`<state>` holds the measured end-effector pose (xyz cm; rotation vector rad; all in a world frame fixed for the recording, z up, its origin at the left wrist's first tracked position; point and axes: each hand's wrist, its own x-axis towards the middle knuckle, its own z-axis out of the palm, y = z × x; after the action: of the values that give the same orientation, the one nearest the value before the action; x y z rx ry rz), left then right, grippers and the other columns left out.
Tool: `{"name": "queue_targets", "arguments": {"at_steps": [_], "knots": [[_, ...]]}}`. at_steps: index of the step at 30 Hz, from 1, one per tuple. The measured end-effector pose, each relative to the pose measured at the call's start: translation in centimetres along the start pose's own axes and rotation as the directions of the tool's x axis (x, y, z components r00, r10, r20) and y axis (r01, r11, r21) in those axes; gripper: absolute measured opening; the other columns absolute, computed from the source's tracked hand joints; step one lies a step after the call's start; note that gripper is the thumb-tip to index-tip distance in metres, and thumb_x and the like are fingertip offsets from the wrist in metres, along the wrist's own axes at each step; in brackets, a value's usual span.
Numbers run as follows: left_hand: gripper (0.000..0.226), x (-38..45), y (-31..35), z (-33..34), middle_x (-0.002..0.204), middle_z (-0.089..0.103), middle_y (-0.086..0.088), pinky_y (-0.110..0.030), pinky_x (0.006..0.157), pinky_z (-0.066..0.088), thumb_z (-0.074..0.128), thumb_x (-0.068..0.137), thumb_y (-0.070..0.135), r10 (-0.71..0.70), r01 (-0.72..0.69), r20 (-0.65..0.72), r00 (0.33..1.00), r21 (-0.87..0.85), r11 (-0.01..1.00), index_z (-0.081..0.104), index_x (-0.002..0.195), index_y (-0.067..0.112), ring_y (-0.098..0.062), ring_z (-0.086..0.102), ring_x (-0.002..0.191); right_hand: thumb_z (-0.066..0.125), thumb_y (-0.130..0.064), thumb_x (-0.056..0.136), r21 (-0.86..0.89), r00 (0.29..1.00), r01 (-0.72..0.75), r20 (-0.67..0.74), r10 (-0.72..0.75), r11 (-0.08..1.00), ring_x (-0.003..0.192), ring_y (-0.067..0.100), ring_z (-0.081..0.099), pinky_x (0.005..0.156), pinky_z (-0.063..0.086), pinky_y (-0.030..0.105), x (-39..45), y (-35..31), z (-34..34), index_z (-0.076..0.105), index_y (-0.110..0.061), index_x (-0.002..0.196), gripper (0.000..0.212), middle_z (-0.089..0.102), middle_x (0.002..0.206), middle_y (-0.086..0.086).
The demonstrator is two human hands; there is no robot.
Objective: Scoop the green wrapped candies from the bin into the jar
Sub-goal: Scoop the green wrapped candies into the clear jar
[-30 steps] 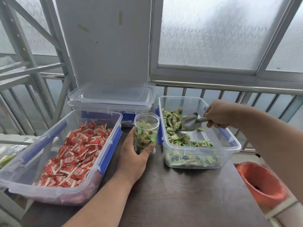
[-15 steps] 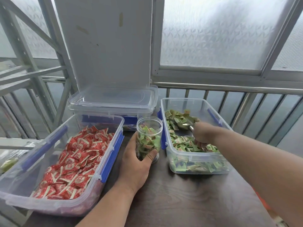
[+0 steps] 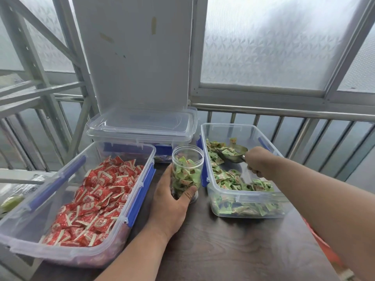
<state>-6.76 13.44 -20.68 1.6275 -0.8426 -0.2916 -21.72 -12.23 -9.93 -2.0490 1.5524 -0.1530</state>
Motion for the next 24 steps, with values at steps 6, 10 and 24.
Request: {"name": "queue_targets", "arguments": {"at_steps": [6,10,24], "knots": [[0.089,-0.1,0.2,-0.1,0.150,0.064,0.019,-0.038,0.121,0.050,0.092,0.089,0.047,-0.008,0.008,-0.001,1.000,0.029,1.000,0.046,0.165,0.042,-0.003,0.062,0.136,0.054,-0.053,0.090,0.087,0.973,0.046,-0.230,-0.024,0.995,0.040,0.020,0.045,0.039,0.035,0.018,-1.4,1.1,-2.3,0.059,-0.009,0.071,0.048,0.051,0.043,0.000],[0.088,-0.1,0.2,-0.1,0.148,0.066,0.018,-0.039,0.120,0.052,0.092,0.089,0.047,-0.006,0.006,-0.002,1.000,0.031,0.999,0.047,0.164,0.040,-0.005,0.064,0.134,0.051,-0.069,0.084,0.021,0.963,0.116,-0.247,-0.108,0.993,0.045,0.021,0.045,0.046,0.035,0.023,-2.2,1.7,-4.0,0.070,-0.008,0.071,0.065,0.052,0.054,0.002],[0.090,-0.4,0.5,-0.2,0.152,0.062,0.017,-0.024,0.114,0.044,0.091,0.090,0.049,-0.001,0.001,-0.004,1.000,0.046,0.999,0.044,0.167,0.039,-0.006,0.061,0.137,0.031,-0.090,0.063,-0.458,0.860,0.134,-0.386,-0.333,0.879,0.054,0.018,0.063,0.047,0.044,0.024,-6.2,2.9,-7.2,0.067,-0.016,0.065,0.082,0.066,0.059,-0.001]]}}
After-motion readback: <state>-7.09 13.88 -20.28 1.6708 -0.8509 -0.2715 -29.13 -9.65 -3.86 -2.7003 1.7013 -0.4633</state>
